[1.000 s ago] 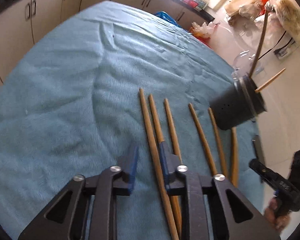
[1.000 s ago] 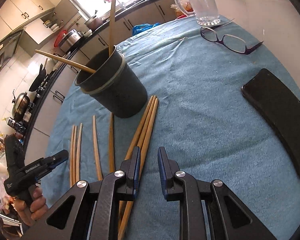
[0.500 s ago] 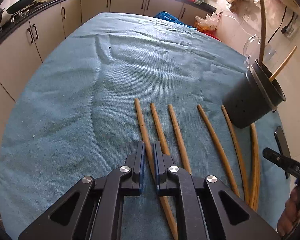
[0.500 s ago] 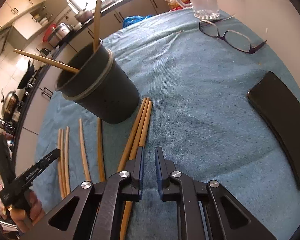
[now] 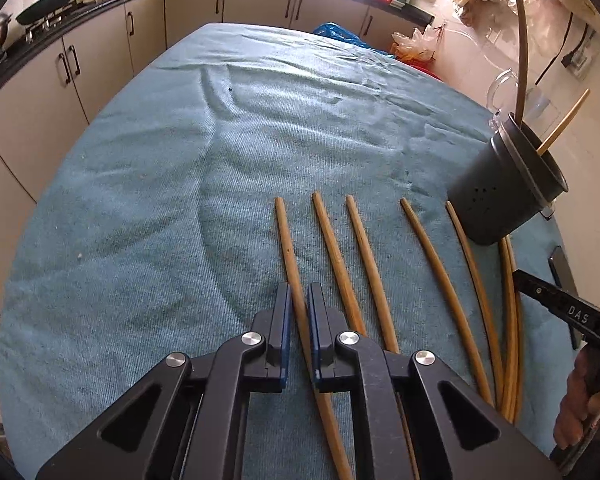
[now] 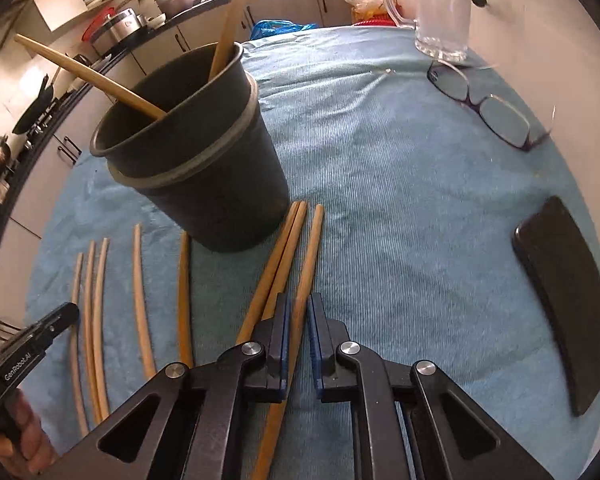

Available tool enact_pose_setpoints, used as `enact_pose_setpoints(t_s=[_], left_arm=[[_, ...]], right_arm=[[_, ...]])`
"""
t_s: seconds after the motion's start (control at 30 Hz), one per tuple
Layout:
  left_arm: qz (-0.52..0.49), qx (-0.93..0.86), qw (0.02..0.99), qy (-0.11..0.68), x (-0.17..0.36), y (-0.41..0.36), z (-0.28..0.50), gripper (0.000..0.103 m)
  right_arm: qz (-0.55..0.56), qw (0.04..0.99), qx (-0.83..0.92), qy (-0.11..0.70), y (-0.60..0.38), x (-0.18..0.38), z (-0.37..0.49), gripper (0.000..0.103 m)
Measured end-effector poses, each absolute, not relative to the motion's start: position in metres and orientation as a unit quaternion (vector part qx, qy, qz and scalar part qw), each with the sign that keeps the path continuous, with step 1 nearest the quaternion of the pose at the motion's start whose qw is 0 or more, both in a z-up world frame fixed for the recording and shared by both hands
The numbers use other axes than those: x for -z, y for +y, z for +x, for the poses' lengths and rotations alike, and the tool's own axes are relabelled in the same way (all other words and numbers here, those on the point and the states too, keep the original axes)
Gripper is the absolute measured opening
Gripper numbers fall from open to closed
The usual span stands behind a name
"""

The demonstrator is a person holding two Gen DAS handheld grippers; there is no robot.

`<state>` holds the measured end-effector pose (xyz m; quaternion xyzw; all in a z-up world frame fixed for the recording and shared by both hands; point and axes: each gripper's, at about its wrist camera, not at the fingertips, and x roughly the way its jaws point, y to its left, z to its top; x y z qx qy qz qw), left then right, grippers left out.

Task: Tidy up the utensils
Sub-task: 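Grasp another chopstick with the right gripper while the left gripper grasps one, then carry the upright chopsticks in both grippers above the grey utensil cup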

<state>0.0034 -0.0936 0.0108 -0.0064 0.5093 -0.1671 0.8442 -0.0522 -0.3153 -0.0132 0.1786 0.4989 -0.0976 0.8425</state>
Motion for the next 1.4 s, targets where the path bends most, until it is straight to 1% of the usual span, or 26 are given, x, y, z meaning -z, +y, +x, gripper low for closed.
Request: enact_pose_setpoints(t_s=[0.13,0.23,0.43,0.53,0.7,0.93,1.4], left_arm=[[-0.032,0.182,0.841,0.509,-0.011,-0.084,0.003,0.007],[-0.058,0.194,0.840,0.503,-0.018,-0.075,0.001,0.006],[-0.087,0.209,0.858,0.462,-0.053,-0.061,-0.012,0.006],[-0.091,0.217,0.866,0.442,-0.072,-0.057,-0.022,0.006],[-0.089,0.228,0.880,0.406,-0.102,-0.056,-0.040,0.006],[-0.091,0.246,0.889,0.375,-0.128,-0.055,-0.057,0.006],[-0.095,0.257,0.891,0.363,-0.140,-0.055,-0.063,0.006]], right_arm=[[0.202,0.842,0.092,0.492,-0.321,0.013,-0.059,0.007],[0.235,0.849,0.075,0.468,-0.326,0.005,-0.075,0.007],[0.242,0.883,0.063,0.397,-0.326,-0.034,-0.111,0.007],[0.239,0.902,0.053,0.356,-0.322,-0.055,-0.126,0.007],[0.226,0.922,0.044,0.310,-0.314,-0.078,-0.146,0.007],[0.222,0.931,0.035,0.287,-0.308,-0.093,-0.158,0.007],[0.227,0.935,0.038,0.269,-0.311,-0.105,-0.167,0.007]])
